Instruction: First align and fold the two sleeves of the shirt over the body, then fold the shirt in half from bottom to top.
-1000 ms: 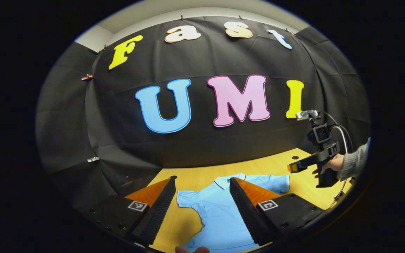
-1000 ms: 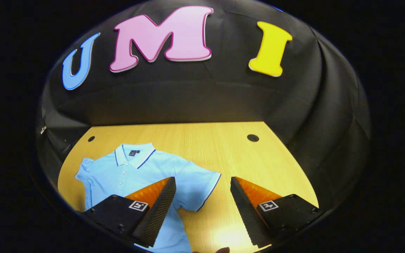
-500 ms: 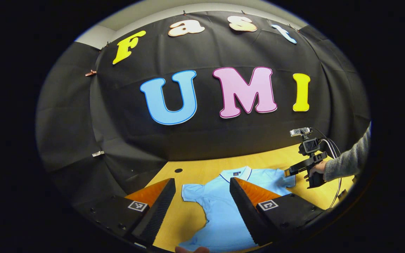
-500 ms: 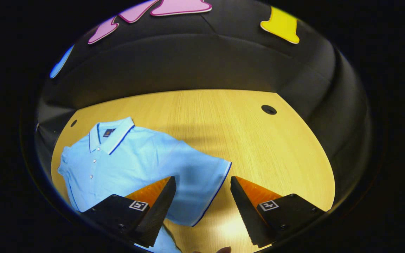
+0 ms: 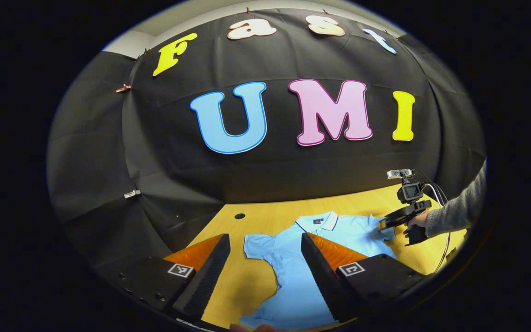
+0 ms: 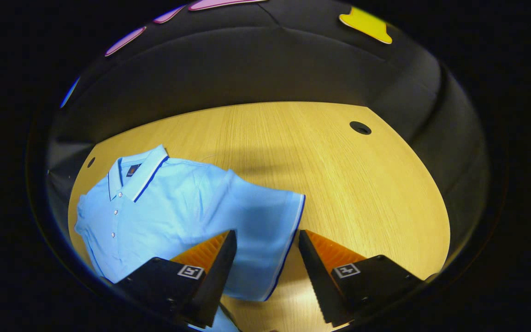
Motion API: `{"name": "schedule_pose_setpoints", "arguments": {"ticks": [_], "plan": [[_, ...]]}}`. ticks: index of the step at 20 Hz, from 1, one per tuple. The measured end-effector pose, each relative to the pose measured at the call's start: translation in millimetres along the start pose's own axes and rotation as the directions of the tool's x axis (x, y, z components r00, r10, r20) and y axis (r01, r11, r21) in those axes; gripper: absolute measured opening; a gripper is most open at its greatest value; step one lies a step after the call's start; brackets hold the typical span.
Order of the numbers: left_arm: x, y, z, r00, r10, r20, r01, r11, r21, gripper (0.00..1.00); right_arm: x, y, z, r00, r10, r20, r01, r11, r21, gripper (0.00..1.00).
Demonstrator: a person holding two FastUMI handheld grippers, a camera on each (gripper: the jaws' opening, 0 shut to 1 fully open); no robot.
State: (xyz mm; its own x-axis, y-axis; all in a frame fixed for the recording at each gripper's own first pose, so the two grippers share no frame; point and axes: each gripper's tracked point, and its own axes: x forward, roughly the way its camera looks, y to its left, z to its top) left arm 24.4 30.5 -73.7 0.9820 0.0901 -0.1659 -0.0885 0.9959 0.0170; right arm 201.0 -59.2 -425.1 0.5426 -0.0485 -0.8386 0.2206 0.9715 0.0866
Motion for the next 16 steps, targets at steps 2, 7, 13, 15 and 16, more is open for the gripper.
{"name": "schedule_pose_setpoints", "arguments": {"ticks": [2, 7, 13, 15, 16], "plan": [[3, 4, -1, 1.0, 0.002, -0.004, -0.002, 1.0, -0.002, 0.98, 0, 8, -2, 1.0, 0.002, -0.009, -0.002, 1.0, -0.001, 0.68], [5, 12, 2, 1.0, 0.002, -0.001, -0.002, 1.0, 0.0, 0.98, -7, 10, -3, 0.999, -0.017, -0.03, 0.018, 0.999, 0.034, 0.18], [3, 18, -1, 1.0, 0.001, -0.008, -0.001, 1.0, 0.006, 0.98, -9, 15, -4, 1.0, -0.01, 0.009, 0.011, 1.0, -0.022, 0.06], [1, 22, -1, 1.0, 0.002, -0.009, -0.002, 1.0, 0.01, 0.98, -15, 17, 3, 0.999, -0.006, 0.044, 0.007, 1.0, -0.009, 0.06], [1, 22, -3, 1.0, 0.002, -0.009, -0.002, 1.0, 0.009, 0.98, -19, 20, 7, 0.998, -0.001, 0.063, 0.002, 1.0, -0.008, 0.06]]}}
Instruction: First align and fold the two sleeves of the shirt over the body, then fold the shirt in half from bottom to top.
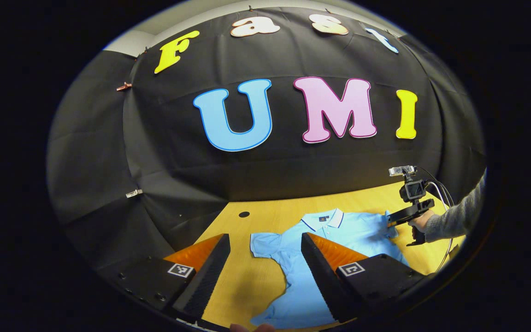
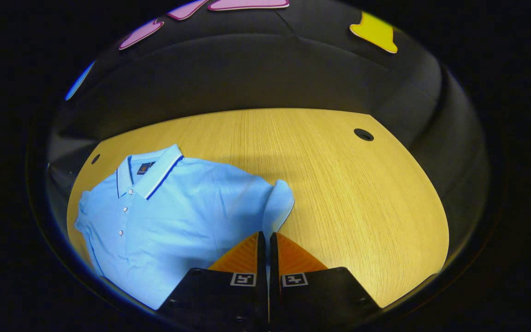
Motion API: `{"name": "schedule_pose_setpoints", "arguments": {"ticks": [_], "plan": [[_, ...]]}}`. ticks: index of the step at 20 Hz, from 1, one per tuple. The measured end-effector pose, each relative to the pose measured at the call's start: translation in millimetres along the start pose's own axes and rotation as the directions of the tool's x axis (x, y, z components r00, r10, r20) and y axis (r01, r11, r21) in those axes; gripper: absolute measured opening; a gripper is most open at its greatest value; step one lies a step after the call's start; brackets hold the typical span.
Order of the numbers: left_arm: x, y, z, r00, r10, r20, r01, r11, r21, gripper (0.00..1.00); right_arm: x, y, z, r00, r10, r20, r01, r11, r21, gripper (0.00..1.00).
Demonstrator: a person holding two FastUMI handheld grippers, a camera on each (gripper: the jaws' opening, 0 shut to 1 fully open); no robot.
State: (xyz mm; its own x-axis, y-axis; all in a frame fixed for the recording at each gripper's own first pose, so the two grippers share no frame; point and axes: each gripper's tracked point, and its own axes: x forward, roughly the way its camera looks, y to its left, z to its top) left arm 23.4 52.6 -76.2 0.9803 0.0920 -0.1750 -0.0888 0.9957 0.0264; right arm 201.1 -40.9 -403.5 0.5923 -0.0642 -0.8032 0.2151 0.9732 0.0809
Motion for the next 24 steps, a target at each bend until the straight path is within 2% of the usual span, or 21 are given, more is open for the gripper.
{"name": "schedule_pose_setpoints", "arguments": {"ticks": [5, 10, 14, 18, 21, 24], "plan": [[-3, 7, -4, 1.0, 0.0, -0.003, 0.0, 1.0, -0.013, 0.98, -21, 28, 28, 0.994, 0.062, 0.091, -0.059, 0.998, -0.037, 0.05], [-6, 20, -9, 1.0, 0.015, -0.008, -0.015, 0.999, -0.029, 0.98, -40, 91, 41, 0.976, 0.175, 0.131, -0.152, 0.974, -0.171, 0.05], [-8, 29, -12, 1.0, 0.027, -0.011, -0.028, 0.999, -0.036, 0.98, -53, 151, 31, 0.954, 0.277, 0.117, -0.229, 0.921, -0.316, 0.05], [-13, 40, -14, 0.999, 0.05, -0.016, -0.05, 0.998, -0.041, 0.98, -62, 204, 6, 0.932, 0.357, 0.063, -0.302, 0.862, -0.407, 0.06], [-18, 49, -19, 0.997, 0.073, -0.026, -0.074, 0.996, -0.049, 0.98, -64, 231, -14, 0.922, 0.388, 0.016, -0.337, 0.821, -0.461, 0.05], [-25, 57, -20, 0.995, 0.093, -0.032, -0.095, 0.994, -0.055, 0.98, -62, 247, -35, 0.914, 0.403, -0.042, -0.375, 0.802, -0.464, 0.05]]}}
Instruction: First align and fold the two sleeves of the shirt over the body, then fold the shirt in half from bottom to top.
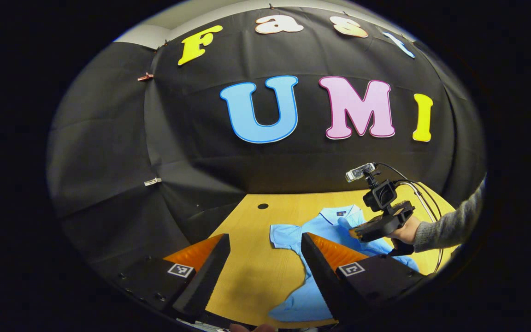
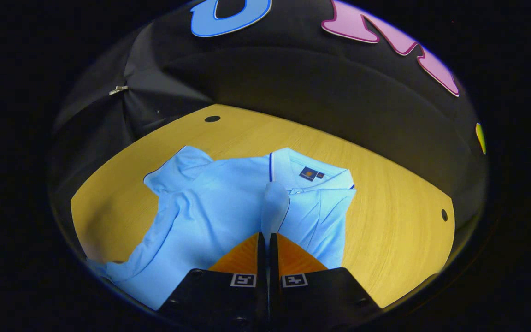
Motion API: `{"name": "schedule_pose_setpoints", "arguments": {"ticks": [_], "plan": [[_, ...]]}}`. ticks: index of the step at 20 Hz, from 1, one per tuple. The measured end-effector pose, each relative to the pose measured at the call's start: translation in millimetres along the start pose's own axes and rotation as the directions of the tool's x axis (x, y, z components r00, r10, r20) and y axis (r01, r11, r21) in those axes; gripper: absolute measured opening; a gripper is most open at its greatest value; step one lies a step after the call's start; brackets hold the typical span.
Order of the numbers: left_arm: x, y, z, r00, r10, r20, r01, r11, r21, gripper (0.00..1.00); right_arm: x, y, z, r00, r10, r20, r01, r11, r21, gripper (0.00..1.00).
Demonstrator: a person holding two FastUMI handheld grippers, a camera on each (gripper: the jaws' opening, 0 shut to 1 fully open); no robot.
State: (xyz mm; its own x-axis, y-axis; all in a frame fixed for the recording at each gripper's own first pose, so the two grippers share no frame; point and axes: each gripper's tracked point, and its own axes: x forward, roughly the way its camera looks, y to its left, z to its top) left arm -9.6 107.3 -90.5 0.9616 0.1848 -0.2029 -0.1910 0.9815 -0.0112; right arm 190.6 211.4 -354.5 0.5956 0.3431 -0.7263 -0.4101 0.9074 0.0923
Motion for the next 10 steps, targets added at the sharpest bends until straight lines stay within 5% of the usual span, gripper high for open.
{"name": "schedule_pose_setpoints", "arguments": {"ticks": [7, 10], "plan": [[-6, 13, -2, 1.0, 0.028, -0.004, -0.028, 1.0, -0.012, 0.98, 17, 14, -24, 0.996, 0.014, -0.086, -0.015, 1.0, -0.003, 0.06], [-6, 15, -1, 0.999, 0.032, -0.003, -0.032, 0.999, -0.018, 0.98, 17, 15, -27, 0.995, 0.014, -0.094, -0.015, 1.0, -0.01, 0.14]]}}
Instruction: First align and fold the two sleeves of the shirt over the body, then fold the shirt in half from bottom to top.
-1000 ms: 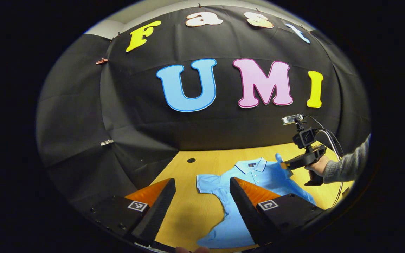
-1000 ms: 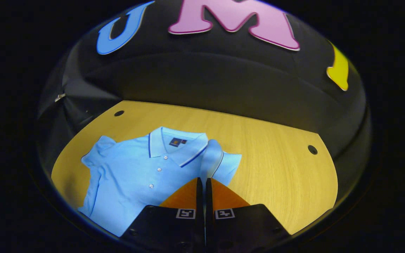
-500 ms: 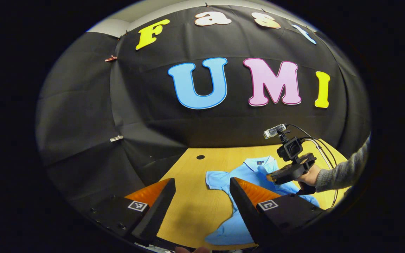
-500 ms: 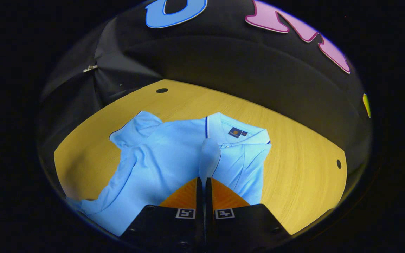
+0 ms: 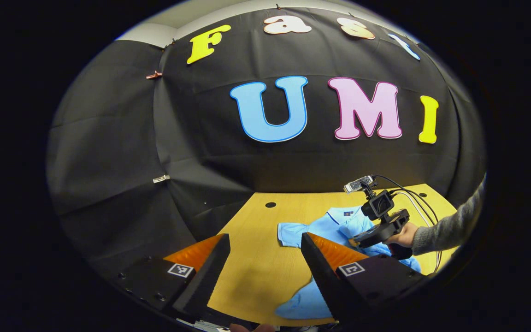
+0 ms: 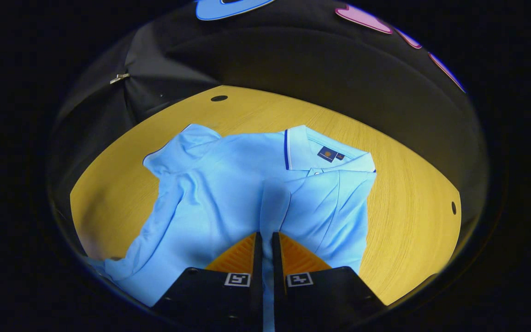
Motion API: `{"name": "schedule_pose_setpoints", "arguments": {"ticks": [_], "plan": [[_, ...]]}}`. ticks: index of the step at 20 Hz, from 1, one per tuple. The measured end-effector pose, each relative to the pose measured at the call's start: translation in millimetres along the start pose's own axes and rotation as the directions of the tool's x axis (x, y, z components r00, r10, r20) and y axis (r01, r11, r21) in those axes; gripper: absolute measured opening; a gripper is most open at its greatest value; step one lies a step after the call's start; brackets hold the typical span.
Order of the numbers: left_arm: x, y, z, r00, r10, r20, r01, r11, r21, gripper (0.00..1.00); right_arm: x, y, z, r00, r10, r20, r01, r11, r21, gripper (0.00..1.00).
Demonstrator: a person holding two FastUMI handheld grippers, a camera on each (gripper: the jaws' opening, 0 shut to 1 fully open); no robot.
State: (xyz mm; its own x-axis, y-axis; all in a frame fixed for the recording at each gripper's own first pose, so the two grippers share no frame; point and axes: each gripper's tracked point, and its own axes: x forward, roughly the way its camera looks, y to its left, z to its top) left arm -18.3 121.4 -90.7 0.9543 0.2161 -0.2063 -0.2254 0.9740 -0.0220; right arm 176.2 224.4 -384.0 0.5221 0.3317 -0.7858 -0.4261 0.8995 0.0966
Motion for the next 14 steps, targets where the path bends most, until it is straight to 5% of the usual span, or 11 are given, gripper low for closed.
{"name": "schedule_pose_setpoints", "arguments": {"ticks": [3, 5, 7, 14], "plan": [[2, 0, 1, 1.0, -0.001, 0.003, 0.001, 1.0, -0.001, 0.98, -1, 5, 0, 1.0, 0.017, 0.0, -0.017, 1.0, 0.019, 0.16], [3, -1, 0, 1.0, -0.006, -0.001, 0.006, 1.0, -0.002, 0.98, -2, 11, 1, 0.999, 0.046, -0.001, -0.046, 0.997, 0.054, 0.27], [5, -2, 2, 1.0, -0.012, -0.001, 0.012, 1.0, -0.003, 0.98, -1, 12, 1, 0.999, 0.049, 0.001, -0.049, 0.997, 0.064, 0.55], [9, -4, 1, 0.999, -0.033, -0.006, 0.033, 0.999, 0.002, 0.98, -13, 13, 7, 0.997, 0.038, 0.068, -0.047, 0.989, 0.142, 0.81]]}}
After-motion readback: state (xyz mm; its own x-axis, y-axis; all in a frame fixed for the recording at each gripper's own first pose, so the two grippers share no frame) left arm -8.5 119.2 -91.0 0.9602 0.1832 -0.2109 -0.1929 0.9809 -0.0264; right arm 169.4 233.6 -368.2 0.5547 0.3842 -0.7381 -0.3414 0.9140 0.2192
